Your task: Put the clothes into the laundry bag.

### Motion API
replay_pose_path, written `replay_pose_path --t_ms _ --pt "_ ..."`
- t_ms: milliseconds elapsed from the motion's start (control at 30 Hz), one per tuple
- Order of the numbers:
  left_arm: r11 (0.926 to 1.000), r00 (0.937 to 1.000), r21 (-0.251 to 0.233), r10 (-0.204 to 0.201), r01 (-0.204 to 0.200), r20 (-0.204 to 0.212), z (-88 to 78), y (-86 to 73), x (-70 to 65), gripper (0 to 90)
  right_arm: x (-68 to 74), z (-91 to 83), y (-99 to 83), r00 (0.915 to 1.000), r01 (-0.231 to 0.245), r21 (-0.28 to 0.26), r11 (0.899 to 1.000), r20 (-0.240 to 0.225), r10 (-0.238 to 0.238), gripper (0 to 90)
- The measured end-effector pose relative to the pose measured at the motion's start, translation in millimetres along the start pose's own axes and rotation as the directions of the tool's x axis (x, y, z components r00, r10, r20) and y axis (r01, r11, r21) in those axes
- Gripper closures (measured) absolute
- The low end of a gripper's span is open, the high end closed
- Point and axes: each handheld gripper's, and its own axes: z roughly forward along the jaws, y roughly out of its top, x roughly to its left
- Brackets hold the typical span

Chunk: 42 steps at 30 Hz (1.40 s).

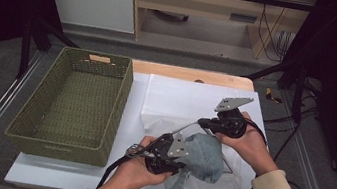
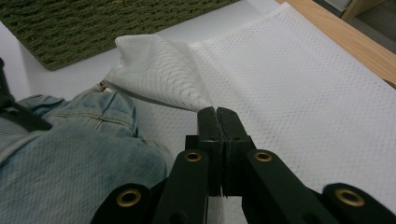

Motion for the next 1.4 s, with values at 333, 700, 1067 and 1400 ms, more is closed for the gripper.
replay_pose_path --t_ms 333,700,1067,1400 --pt "0.9996 0.9992 0.005 -0.026 0.026 -0.030 7.3 -0.1 3.3 60.4 8.2 -4.2 1.9 0.9998 0.015 0.002 1.000 0.015 -0.015 89.5" --pt "0.9992 0.9991 0.010 -0.038 0.038 -0.020 16.6 -4.5 3.6 60.1 13.0 -10.0 1.3 0.9997 0.019 0.004 1.000 0.018 -0.019 89.5" --pt "0.9957 0.9955 -0.003 -0.093 0.093 -0.019 22.6 -9.4 6.9 59.8 12.6 -14.9 1.5 0.9999 0.006 0.009 1.000 0.008 -0.006 89.7" --pt "0.9940 0.9936 -0.011 -0.110 0.109 -0.029 24.2 -10.7 5.6 59.9 15.6 -18.2 2.9 0.9999 0.009 0.023 1.000 0.012 -0.009 89.7"
